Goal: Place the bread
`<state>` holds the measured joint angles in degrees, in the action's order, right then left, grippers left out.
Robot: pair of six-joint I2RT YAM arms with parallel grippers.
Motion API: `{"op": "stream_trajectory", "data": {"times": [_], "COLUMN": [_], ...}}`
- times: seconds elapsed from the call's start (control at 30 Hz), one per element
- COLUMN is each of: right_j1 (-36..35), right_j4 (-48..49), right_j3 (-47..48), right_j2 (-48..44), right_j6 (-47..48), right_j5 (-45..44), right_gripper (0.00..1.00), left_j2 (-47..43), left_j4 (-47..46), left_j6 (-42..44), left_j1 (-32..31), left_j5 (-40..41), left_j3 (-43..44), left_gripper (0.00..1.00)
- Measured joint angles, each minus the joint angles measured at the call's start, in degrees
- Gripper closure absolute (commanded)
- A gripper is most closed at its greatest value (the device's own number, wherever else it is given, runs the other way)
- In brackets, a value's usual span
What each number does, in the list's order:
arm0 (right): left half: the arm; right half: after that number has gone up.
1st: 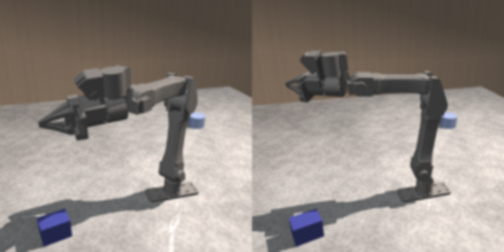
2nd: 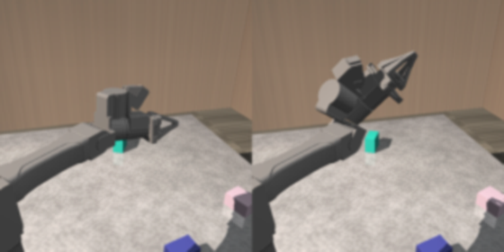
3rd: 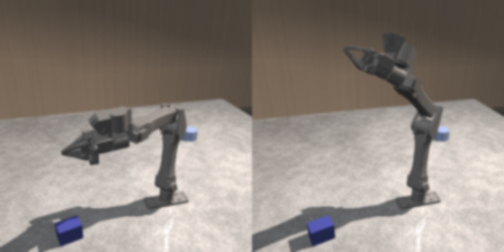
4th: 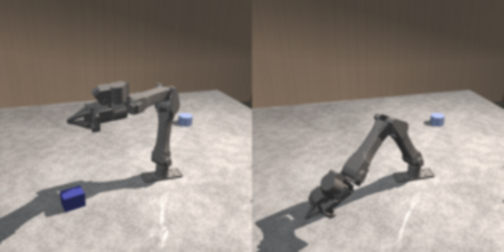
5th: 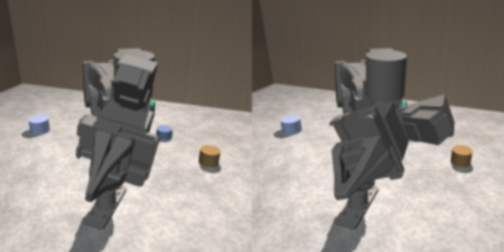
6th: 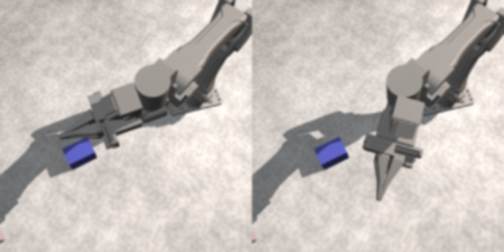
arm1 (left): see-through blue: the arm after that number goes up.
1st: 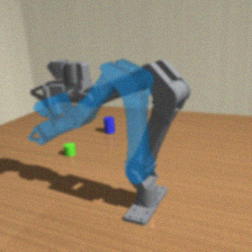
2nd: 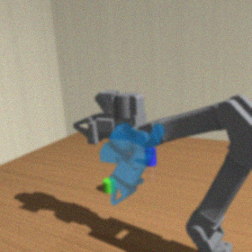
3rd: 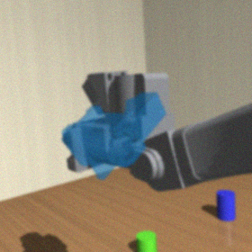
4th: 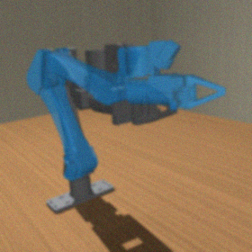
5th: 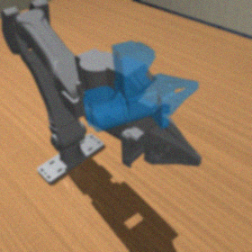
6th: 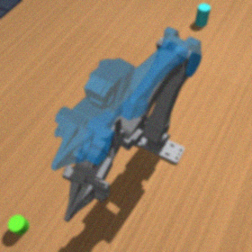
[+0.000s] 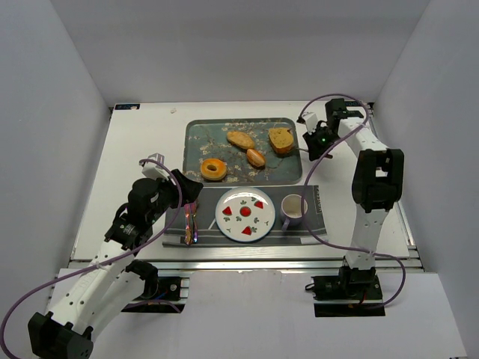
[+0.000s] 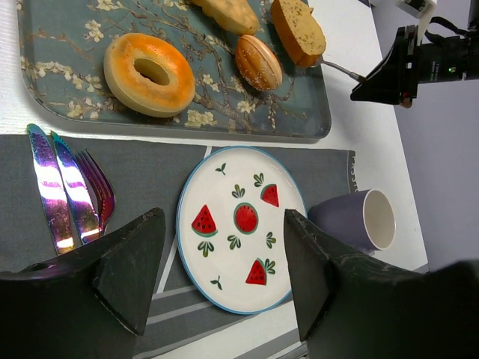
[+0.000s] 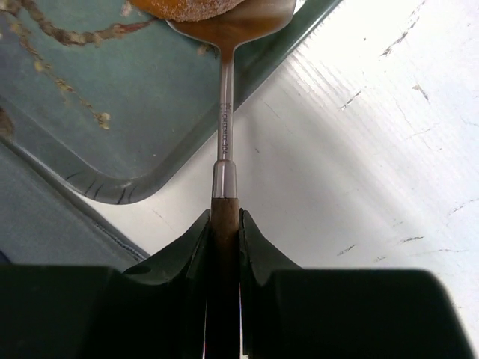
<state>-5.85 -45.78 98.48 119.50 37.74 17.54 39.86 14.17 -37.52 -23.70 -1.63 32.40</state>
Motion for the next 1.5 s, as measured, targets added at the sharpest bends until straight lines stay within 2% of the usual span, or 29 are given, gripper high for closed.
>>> {"op": "stream_trajectory", "data": {"times": [0.13, 0.27, 0.5, 0.7, 0.87, 1.27, 1.5], "right_j1": [0.07, -1.29, -8.59, -16.52, -19.63, -22.56, -23.26], "right_j4": [0.07, -0.22, -0.55, 0.00, 1.55, 15.15, 22.99], "right_j3": [-0.96, -5.11, -14.25, -21.86, -24.59, -37.24, -40.24], "right_j2": [-2.62, -10.08, -22.43, -24.68, -24.87, -33.38, -34.56], "right_j6": [0.76, 4.31, 13.20, 22.23, 30.18, 51.21, 55.54], "right_j5": [1.92, 4.31, 8.15, 7.08, 4.24, -1.42, -2.34], "right_gripper": [1.00, 1.00, 1.00, 1.00, 1.00, 1.00, 1.00], "left_j2": [0.00, 0.00, 0.11, 0.09, -0.28, -0.70, 0.15], "left_j4": [0.00, 0.00, 0.00, 0.04, 0.66, 0.74, 0.50], "left_j6": [0.00, 0.00, 0.00, 0.00, 0.00, 0.00, 0.00], "left_j1": [0.00, 0.00, 0.00, 0.00, 0.00, 0.00, 0.00], "left_j5": [0.17, 0.20, 0.20, 0.22, 0.20, 0.22, 0.22], "left_j3": [0.00, 0.02, 0.02, 0.02, 0.02, 0.02, 0.02], "left_gripper": [0.26, 0.26, 0.26, 0.26, 0.26, 0.26, 0.26]}}
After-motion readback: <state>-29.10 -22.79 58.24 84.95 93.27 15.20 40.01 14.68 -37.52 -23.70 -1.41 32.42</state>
